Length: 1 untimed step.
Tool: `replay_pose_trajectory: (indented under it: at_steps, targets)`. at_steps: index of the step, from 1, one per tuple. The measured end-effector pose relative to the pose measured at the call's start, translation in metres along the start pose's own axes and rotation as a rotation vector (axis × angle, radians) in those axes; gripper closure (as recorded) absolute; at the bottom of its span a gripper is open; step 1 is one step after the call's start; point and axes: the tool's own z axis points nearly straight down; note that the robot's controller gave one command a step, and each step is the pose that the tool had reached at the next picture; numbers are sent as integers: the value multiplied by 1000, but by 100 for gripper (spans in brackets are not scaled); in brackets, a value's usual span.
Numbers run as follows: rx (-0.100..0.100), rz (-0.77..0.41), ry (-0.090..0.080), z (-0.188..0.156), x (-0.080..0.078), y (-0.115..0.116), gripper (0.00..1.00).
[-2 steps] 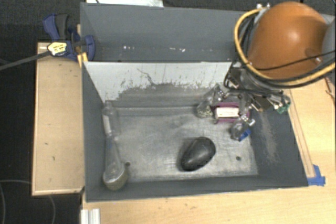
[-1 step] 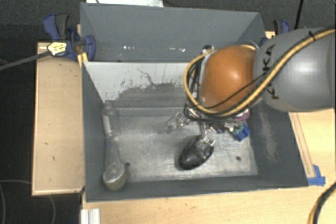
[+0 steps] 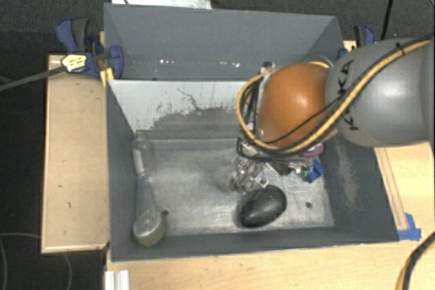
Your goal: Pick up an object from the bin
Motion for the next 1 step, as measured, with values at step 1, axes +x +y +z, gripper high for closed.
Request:
replay_pose_trajectory:
  at_steps: [1]
  targets:
    - [0,1,0,0,0,0,0]
